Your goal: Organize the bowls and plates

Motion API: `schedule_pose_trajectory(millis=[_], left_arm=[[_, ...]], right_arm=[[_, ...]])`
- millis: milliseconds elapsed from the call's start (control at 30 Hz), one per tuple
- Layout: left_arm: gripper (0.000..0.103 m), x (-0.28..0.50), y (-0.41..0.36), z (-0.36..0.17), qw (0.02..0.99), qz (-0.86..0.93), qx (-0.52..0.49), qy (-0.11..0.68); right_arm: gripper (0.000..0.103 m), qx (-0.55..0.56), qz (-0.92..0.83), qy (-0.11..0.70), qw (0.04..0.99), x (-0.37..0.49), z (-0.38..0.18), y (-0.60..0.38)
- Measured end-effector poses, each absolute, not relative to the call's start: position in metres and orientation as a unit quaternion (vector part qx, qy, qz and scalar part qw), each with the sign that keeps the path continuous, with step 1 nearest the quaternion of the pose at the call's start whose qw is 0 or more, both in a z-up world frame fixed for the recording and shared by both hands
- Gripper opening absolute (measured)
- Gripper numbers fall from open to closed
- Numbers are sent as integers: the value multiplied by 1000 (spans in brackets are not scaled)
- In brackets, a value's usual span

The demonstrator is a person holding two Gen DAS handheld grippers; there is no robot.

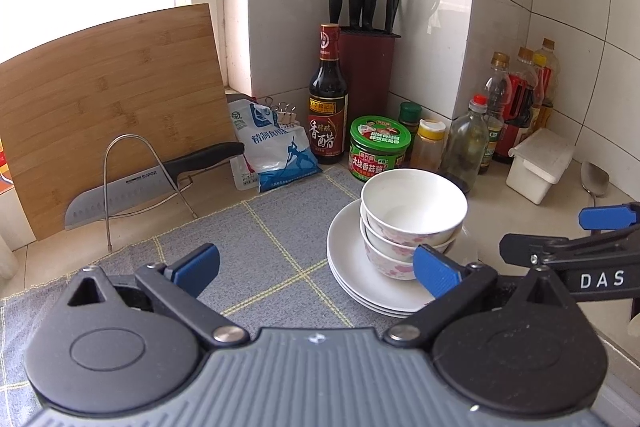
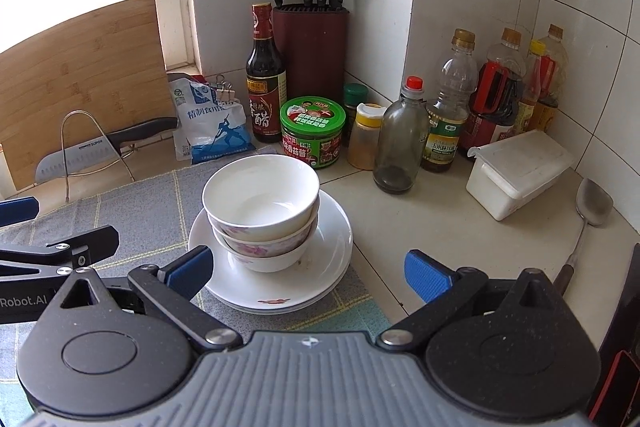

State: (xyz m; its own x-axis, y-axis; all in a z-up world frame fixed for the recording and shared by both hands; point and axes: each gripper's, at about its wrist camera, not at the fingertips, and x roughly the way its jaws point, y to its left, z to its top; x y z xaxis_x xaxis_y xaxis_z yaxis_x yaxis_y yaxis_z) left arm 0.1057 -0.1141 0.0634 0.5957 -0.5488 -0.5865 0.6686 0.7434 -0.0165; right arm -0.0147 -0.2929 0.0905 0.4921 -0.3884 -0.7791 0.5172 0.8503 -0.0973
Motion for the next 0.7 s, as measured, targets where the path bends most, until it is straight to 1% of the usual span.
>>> schedule_pose_trajectory(millis=[700], left_arm=[[102,106,-114,64,887,-341,100,294]], right_arm=[[103,70,-265,430,860,-14,92,-294]])
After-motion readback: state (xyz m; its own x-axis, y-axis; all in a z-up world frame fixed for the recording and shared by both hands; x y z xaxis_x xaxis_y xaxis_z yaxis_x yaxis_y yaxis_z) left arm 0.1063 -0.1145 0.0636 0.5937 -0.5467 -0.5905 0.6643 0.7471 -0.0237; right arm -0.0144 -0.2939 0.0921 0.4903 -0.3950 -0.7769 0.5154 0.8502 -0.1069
